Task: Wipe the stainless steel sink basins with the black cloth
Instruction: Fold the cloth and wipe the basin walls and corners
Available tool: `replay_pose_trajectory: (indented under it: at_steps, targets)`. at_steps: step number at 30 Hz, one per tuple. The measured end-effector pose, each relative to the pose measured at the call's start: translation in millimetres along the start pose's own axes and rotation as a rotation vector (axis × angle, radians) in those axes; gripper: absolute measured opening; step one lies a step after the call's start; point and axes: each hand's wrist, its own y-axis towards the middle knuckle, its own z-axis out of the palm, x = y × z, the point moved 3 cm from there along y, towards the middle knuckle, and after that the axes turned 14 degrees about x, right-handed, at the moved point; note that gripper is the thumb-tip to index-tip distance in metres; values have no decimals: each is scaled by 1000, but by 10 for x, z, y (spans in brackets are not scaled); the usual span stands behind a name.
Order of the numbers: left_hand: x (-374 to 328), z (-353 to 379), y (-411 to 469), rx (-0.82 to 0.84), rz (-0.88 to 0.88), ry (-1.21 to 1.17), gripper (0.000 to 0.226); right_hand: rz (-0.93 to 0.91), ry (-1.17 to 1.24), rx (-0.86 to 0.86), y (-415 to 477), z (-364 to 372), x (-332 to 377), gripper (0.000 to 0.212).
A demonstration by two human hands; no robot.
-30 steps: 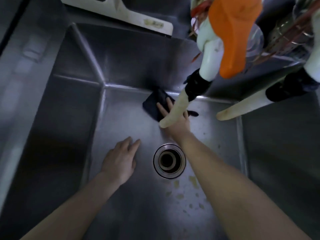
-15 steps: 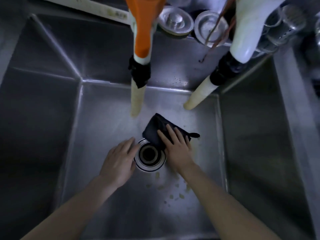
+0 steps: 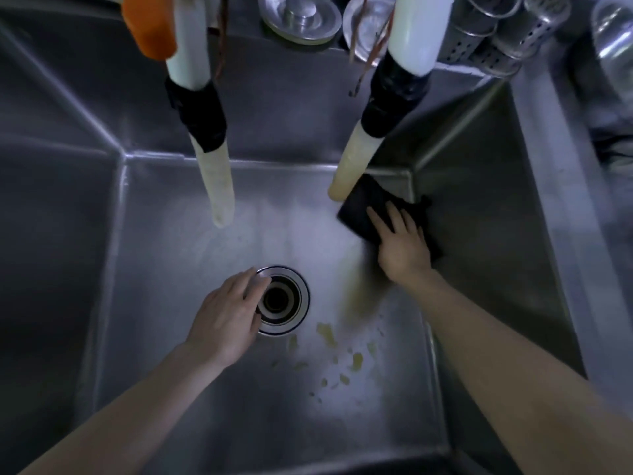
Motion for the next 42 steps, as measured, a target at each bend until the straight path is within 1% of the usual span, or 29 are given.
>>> replay_pose_trajectory:
  at_steps: [3,5,7,9,11,13,14,17,19,21,23,28,30,32,34,36,37,38,39,41,42]
  targets:
    - [-92,128,-151,45,3,-4,67,-33,3,46,-590,330,97,76]
    - [-152,197,-251,75,0,0,65,-116,11,118,-1050,571,211,76]
    - [-231,277,-339,109,-5,-6,62,-226,-24,185,-1471,809,371,70]
    - [-298,344,-406,125,21,-7,63,-248,-31,234,-1698,954,508,61]
    - [-354,359,-426,120,39,3,63,-247,2,203,-1630,946,548,59]
    - [-389,355,-414,101,55,16,61,-223,8,162,-1397,870,526,65]
    - [-400,346,-406,93,62,19,60,-171,17,137,-1258,805,494,65]
    - [-369,298,-358,82,47,33,57,17,91,60,-704,489,346,57]
    - [-314,277,-333,70,22,56,56,73,117,66,-359,245,240,54]
    - [-266,258,-330,57,7,70,54,91,91,113,-158,57,149,56]
    - [-216,247,-358,54,-4,83,54,88,58,106,-162,-23,106,62]
    - [-122,291,-535,102,-23,93,57,19,-10,94,-709,261,56,59]
    - [-84,317,-626,118,-36,87,58,-54,-83,135,-1032,452,-2,62]
    - [-62,357,-733,143,-33,78,58,-174,-170,201,-1396,629,-43,67]
    - [-48,400,-845,162,-31,88,59,-359,-313,272,-1752,802,-91,74]
    - [-21,437,-943,171,-27,95,60,-571,-534,286,-2026,955,-169,77]
    - [-3,457,-985,174,-24,94,61,-692,-607,300,-2128,1015,-187,77]
    - [15,470,-1029,173,-23,90,62,-815,-659,302,-2213,1059,-188,72]
    - [37,483,-1070,171,-26,85,62,-923,-691,283,-2280,1079,-179,62]
    - [75,509,-1142,176,-35,80,64,-1033,-719,221,-2320,1067,-115,46]
    - [92,520,-1173,183,-37,85,64,-1051,-724,197,-2310,1054,-69,44]
